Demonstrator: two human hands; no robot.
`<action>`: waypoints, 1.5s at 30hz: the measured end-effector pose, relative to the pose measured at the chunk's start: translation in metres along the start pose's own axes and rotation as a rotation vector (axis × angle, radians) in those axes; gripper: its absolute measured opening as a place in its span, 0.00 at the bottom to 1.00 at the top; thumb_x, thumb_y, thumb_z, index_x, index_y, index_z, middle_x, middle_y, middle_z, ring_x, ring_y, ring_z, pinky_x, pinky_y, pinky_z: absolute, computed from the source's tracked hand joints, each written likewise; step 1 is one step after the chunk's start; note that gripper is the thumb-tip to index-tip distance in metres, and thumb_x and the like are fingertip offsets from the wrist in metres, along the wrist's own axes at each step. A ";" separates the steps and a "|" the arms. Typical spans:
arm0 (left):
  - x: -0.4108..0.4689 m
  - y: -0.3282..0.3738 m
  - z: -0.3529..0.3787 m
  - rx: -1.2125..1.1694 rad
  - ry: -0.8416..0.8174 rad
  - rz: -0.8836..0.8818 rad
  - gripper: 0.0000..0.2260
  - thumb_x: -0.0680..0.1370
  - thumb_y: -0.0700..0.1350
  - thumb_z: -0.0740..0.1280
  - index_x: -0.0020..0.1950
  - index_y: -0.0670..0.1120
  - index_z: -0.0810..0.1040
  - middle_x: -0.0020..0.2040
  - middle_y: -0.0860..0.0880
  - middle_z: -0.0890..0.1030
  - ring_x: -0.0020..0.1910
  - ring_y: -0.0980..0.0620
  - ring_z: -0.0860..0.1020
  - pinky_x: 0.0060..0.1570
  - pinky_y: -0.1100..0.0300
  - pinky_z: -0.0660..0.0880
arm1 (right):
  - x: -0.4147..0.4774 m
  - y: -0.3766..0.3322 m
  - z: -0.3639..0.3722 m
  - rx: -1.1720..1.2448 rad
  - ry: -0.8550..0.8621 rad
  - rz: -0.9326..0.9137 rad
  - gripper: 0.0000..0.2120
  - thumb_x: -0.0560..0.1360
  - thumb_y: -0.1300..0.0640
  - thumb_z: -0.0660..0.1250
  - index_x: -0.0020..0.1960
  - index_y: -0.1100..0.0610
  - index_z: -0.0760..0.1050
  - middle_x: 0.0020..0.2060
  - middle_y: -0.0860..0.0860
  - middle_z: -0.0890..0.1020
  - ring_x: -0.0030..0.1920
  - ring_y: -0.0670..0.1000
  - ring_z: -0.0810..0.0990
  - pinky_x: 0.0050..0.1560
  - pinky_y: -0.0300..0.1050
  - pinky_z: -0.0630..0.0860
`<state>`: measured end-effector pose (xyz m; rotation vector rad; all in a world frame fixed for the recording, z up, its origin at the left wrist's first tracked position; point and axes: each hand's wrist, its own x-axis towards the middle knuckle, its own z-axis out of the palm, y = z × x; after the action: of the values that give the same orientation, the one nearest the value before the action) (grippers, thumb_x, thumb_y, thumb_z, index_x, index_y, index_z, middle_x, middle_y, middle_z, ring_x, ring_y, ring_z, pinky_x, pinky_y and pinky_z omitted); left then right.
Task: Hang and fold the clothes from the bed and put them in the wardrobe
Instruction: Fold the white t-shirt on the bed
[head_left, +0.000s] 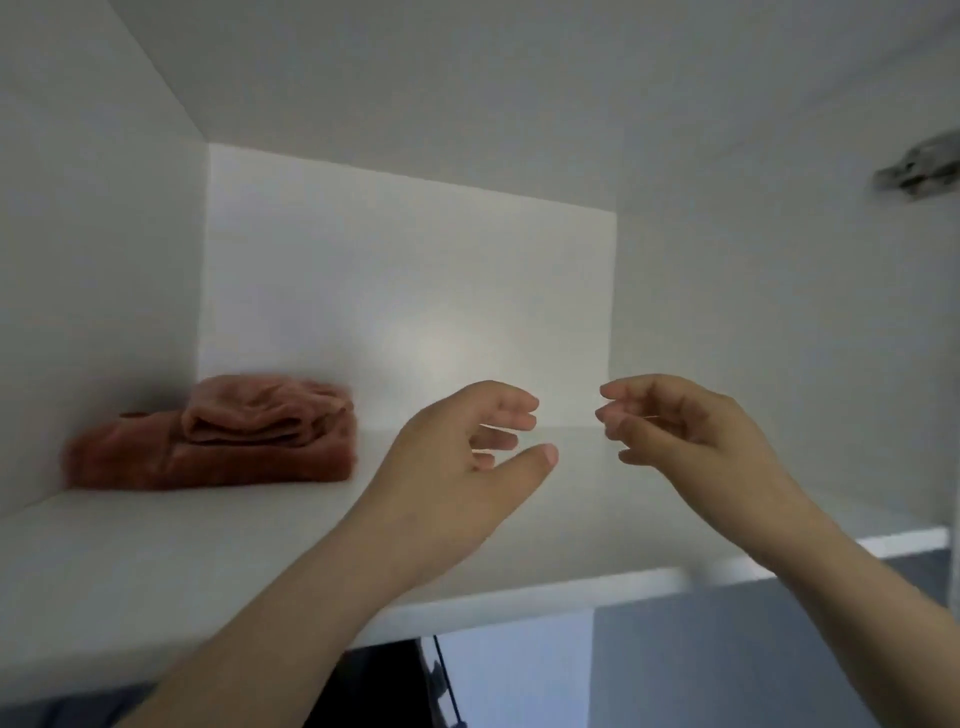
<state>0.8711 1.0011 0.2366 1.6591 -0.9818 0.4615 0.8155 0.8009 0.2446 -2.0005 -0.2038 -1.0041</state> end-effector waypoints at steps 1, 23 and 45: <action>-0.002 0.006 0.017 -0.050 -0.040 0.005 0.11 0.72 0.51 0.73 0.53 0.57 0.79 0.50 0.61 0.82 0.48 0.61 0.80 0.50 0.64 0.76 | -0.015 0.000 -0.016 -0.023 0.040 0.032 0.08 0.75 0.56 0.69 0.53 0.47 0.81 0.45 0.46 0.84 0.46 0.49 0.83 0.55 0.57 0.80; -0.178 0.298 0.414 -0.804 -0.832 0.229 0.13 0.72 0.51 0.70 0.56 0.57 0.78 0.52 0.61 0.82 0.50 0.61 0.81 0.46 0.69 0.76 | -0.394 -0.106 -0.423 -0.464 0.803 0.349 0.09 0.77 0.60 0.67 0.55 0.51 0.80 0.46 0.48 0.86 0.49 0.48 0.84 0.50 0.41 0.82; -0.255 0.388 0.700 -1.089 -1.089 0.009 0.12 0.72 0.44 0.74 0.54 0.53 0.79 0.49 0.58 0.83 0.47 0.58 0.82 0.44 0.69 0.76 | -0.518 -0.038 -0.614 -0.622 1.169 0.619 0.09 0.75 0.62 0.69 0.53 0.52 0.80 0.46 0.53 0.85 0.49 0.56 0.83 0.52 0.50 0.82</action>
<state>0.2887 0.4230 0.0596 0.7799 -1.5871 -0.9698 0.1004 0.4700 0.0826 -1.4381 1.3907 -1.7131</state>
